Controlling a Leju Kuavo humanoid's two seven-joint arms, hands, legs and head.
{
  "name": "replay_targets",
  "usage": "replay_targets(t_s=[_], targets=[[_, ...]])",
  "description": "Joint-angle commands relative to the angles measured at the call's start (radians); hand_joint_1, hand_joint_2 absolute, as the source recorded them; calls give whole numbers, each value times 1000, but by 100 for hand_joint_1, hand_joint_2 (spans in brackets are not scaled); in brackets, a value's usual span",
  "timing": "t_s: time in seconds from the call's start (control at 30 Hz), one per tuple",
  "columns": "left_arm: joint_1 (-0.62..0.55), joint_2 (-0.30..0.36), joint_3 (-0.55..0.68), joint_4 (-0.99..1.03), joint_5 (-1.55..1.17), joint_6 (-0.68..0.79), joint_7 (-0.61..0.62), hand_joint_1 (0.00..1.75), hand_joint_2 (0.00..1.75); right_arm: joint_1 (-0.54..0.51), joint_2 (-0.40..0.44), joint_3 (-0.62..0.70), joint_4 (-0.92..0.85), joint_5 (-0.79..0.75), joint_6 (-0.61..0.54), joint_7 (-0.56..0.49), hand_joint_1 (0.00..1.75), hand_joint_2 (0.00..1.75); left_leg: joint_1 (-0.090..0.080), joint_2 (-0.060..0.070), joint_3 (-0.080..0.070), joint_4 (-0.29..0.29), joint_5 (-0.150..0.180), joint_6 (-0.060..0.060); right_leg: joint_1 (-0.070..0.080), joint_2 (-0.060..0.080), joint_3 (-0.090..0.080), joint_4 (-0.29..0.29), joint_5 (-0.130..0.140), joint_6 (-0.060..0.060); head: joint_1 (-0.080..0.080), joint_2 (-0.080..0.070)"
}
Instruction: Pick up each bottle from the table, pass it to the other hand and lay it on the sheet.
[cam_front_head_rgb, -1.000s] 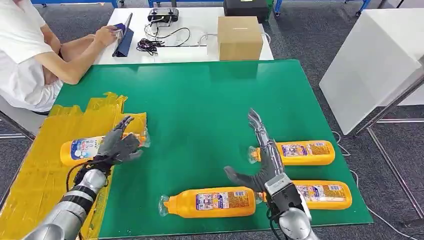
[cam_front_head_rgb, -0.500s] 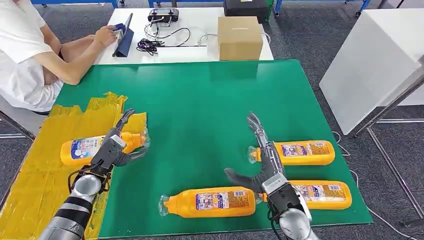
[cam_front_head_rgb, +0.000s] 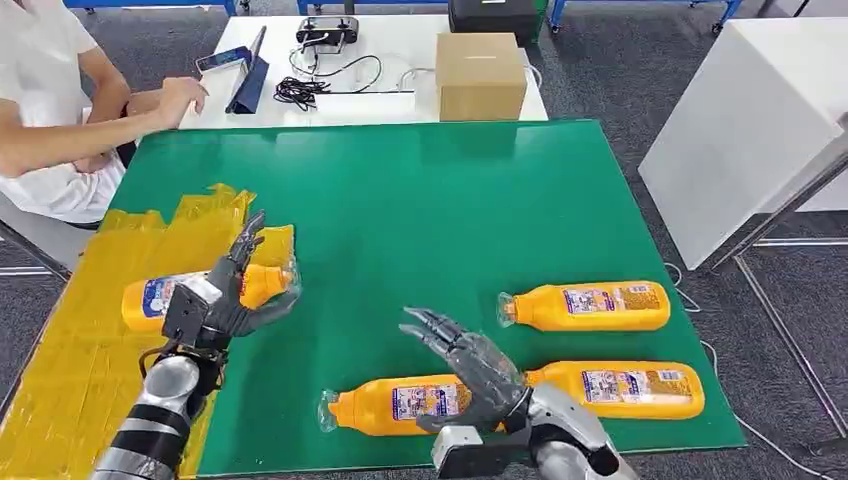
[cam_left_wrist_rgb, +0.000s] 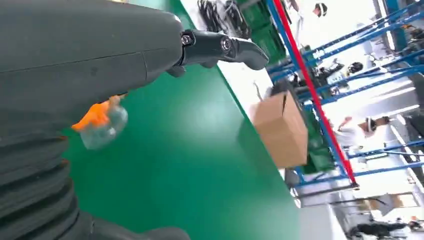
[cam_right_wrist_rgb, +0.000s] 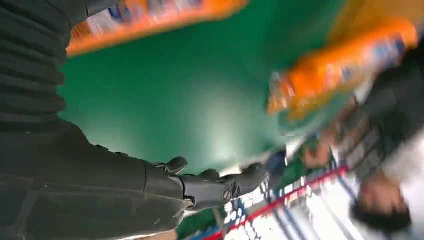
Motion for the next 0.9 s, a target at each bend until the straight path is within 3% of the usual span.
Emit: replay_targets(t_s=[0.03,0.4,0.67,0.9], targets=[[-4,-32,3,39,6,7,-6,0,175,-61,-94,132,127,1,2,3,0,175,1,2,6,-1,-2,-1,1,1,6,-3,-1,1,0,0],[1,-58,-7,90,47,1,-11,0,175,-3,-116,154,98,-38,15,-7,0,175,0,0,5,-2,-1,0,0,-1,6,-3,-1,0,0,0],[10,-63,-22,93,46,19,-7,0,175,18,-129,126,101,-15,-8,61,0,175,0,0,4,-1,-1,0,0,-1,4,-3,-1,0,0,0],[53,-61,-9,61,49,24,-4,0,175,21,-114,107,138,109,-74,205,0,175,0,2,3,-1,-1,0,0,1,2,-2,0,0,0,0]])
